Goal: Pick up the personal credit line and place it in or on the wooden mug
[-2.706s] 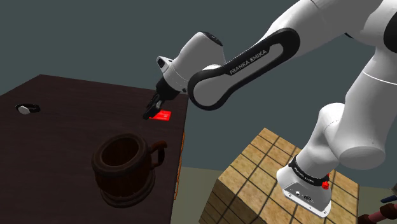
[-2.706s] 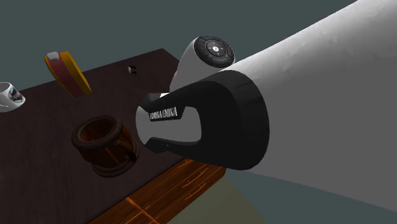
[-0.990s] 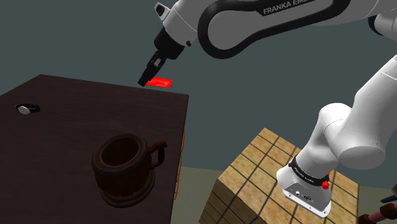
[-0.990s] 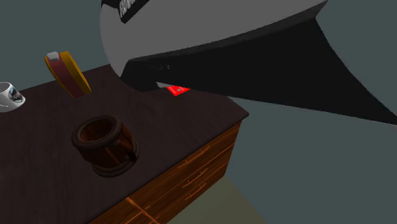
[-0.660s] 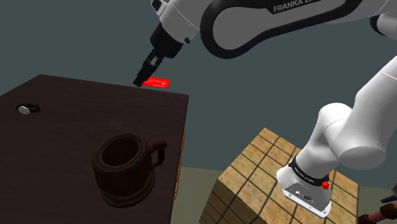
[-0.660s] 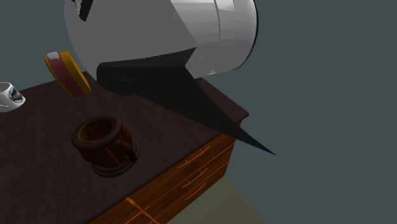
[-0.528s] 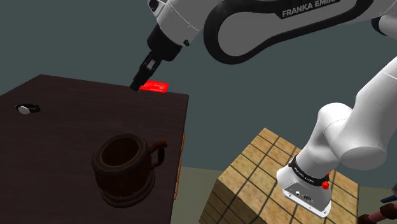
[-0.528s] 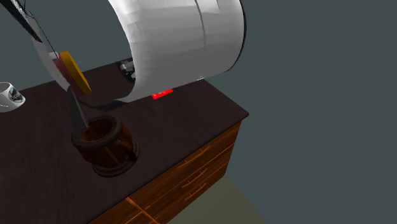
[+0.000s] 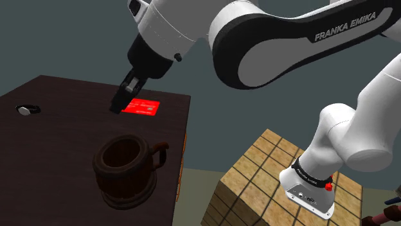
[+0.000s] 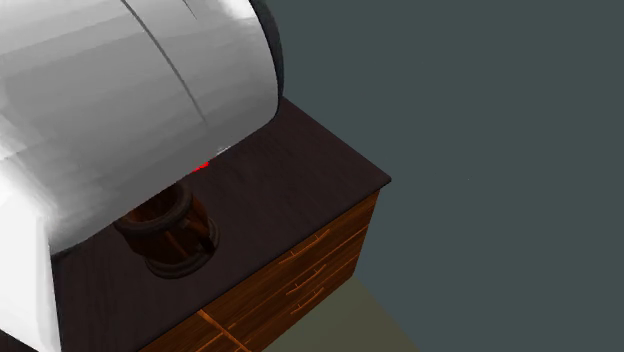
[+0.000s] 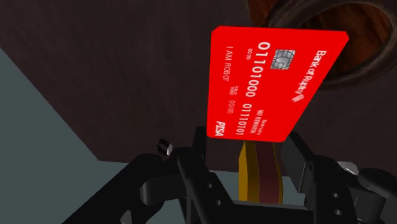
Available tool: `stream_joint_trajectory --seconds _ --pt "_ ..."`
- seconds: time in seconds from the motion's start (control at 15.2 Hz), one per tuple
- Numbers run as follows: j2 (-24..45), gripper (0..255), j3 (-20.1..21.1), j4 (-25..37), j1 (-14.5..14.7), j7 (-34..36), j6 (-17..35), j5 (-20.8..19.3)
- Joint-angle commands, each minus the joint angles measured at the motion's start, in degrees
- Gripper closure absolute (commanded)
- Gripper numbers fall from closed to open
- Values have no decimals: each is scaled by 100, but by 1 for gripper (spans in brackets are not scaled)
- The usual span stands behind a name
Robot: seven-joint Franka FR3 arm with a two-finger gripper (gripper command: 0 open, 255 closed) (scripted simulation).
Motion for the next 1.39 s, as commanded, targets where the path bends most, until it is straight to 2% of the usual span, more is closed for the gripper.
stream_joint_trajectory --seconds 0.0,0.2,1.19,1.32 --pt "70 255 168 141 118 491 -107 -306" --pt "240 255 361 380 278 1056 -248 -688" --pt "637 255 298 -344 292 1646 803 -1350" --pt "637 255 297 -345 293 1646 803 -1349"
